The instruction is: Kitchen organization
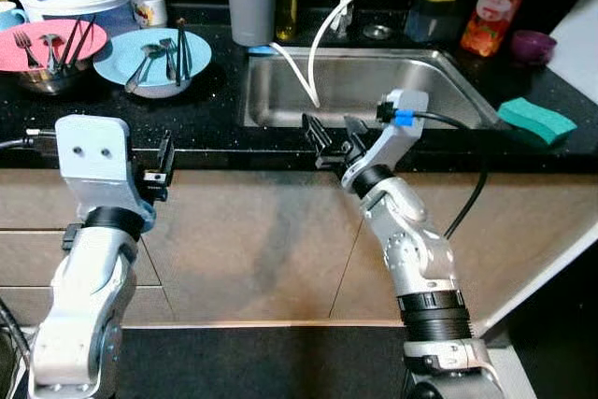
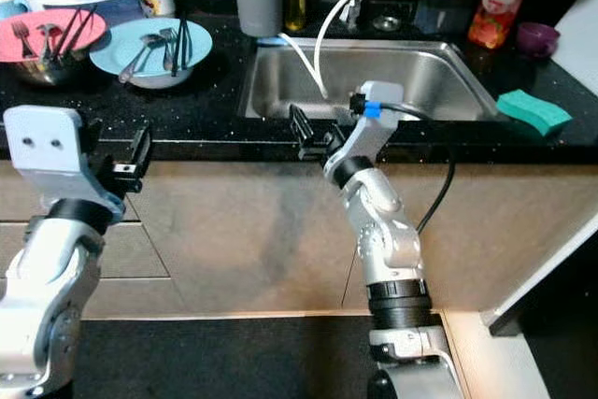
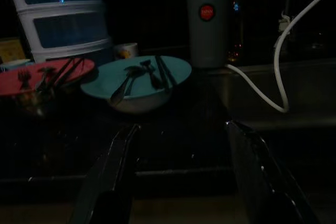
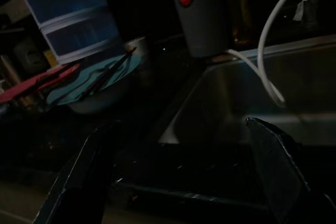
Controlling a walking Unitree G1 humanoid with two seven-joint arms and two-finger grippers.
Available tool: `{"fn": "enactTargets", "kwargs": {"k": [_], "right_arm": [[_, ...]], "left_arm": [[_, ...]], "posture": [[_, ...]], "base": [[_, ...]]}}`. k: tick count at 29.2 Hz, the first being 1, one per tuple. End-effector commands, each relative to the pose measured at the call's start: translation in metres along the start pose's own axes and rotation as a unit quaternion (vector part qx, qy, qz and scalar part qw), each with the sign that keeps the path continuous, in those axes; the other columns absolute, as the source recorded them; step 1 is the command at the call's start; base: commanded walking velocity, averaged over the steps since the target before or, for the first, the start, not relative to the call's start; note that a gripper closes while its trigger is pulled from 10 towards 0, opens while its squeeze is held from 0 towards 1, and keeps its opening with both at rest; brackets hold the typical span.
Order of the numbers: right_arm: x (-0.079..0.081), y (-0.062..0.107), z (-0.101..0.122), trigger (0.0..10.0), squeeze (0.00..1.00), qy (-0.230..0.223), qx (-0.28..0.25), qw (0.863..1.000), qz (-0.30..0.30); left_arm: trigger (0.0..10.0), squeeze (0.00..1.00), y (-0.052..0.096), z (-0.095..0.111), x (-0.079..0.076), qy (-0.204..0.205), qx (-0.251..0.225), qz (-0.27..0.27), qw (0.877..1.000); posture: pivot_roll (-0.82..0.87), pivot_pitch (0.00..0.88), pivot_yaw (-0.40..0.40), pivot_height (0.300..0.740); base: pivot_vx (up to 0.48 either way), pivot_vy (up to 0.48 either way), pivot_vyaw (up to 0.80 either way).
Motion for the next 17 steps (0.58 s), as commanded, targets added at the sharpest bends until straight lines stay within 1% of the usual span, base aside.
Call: {"fn": "enactTargets", "kwargs": {"k": [1, 17], "right_arm": [[-0.003, 0.0013, -0.0003, 10.0, 0.0, 0.003, -0.001, 1.0, -0.006], [-0.003, 0.002, -0.0013, 10.0, 0.0, -0.001, -0.001, 1.0, -0.01]], "left_arm": [[10.0, 0.0, 0.0006, -0.0002, -0.0017, -0.002, 0.001, -0.007, 1.0], [10.0, 0.0, 0.0004, -0.0005, -0.0028, -0.002, 0.003, -0.014, 1.0]], "posture": [[0.05, 0.075, 0.001, 0.74], [0.06, 0.06, 0.005, 0.74]], "base": [[0.281, 0.0, 0.0], [0.274, 0.0, 0.0]]}}
Point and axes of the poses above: a point about 5 cm out from each wrist's last joint towards the gripper, its own y axis pointing back from the gripper into the wrist, its own z axis along the axis of the wrist's last joint, x = y × z, the point moved 1 cm from there along -y, pointing out of the wrist towards the gripper, and after that the axes turned 14 degrees about y, right-handed, at the moved point
